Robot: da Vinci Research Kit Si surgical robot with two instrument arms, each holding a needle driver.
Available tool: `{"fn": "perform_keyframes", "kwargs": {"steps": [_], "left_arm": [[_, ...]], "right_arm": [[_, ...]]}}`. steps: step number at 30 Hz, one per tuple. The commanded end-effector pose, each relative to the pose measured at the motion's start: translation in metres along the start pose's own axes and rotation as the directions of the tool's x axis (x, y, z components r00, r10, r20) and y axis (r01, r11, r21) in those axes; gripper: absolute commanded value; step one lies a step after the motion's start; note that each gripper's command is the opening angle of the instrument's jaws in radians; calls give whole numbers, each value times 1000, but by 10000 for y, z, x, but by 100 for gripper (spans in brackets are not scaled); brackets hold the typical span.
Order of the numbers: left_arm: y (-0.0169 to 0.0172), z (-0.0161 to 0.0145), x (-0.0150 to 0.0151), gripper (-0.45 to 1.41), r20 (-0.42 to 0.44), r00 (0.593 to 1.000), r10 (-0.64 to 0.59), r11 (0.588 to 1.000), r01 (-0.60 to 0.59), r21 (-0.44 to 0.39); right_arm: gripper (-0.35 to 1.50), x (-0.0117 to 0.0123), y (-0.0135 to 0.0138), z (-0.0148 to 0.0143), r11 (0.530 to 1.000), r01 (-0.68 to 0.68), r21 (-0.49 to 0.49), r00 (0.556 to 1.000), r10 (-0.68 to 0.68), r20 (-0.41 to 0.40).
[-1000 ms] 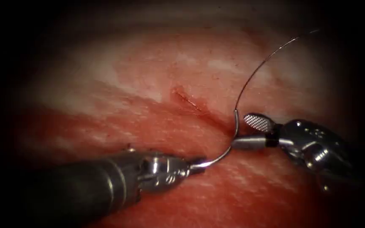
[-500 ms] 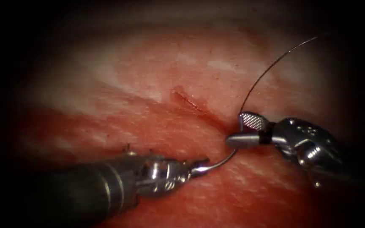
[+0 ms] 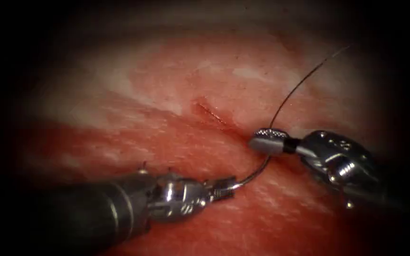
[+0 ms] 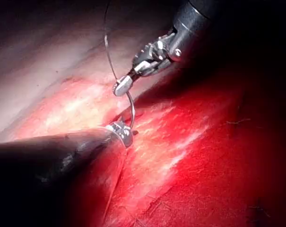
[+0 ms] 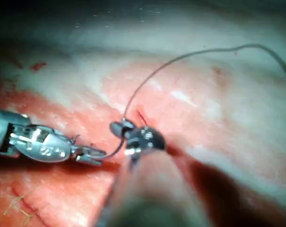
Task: Wound Closure
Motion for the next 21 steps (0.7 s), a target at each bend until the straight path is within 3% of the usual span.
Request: {"fn": "perform_keyframes", "kwargs": {"steps": [1,5,12,15,17,21], "left_arm": [[5,8,0,110,-20,995,-100,995,100,-12],[9,-2,12,126,-51,958,-284,946,271,-180],[-4,-14,27,115,-46,884,-466,861,440,-256],[-15,-14,25,115,-25,810,-585,777,552,-304],[-21,-13,23,115,-14,782,-623,744,586,-322],[-29,-11,10,111,3,742,-671,693,629,-352]], "right_arm": [[-35,-1,1,9,1000,30,6,1000,-30,-6],[-35,1,1,10,992,127,9,992,-127,-26],[-35,9,-10,9,960,269,79,962,-263,-74],[-35,10,-24,10,914,384,131,922,-372,-106],[-35,10,-29,11,877,457,150,888,-440,-131],[-35,10,-31,10,698,696,169,717,-661,-221]]}}
